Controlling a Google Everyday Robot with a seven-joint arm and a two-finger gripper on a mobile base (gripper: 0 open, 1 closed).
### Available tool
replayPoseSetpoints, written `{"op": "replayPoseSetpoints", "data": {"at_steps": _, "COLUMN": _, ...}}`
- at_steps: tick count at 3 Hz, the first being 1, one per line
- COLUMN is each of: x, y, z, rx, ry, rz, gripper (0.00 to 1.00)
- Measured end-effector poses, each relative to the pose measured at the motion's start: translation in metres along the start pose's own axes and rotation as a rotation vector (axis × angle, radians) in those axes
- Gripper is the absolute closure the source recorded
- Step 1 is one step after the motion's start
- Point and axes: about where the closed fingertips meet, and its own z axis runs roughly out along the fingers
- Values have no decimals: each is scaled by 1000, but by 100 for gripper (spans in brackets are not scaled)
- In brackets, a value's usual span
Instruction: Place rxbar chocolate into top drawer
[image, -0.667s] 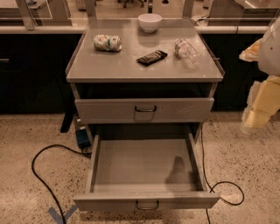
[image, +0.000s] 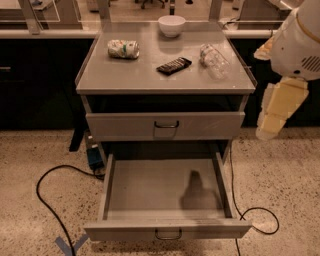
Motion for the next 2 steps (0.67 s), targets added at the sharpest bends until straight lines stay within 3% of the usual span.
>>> {"op": "replayPoseSetpoints", "data": {"at_steps": 2, "x": -62, "y": -99, "z": 35, "rx": 102, "ry": -36, "rz": -137, "gripper": 0}}
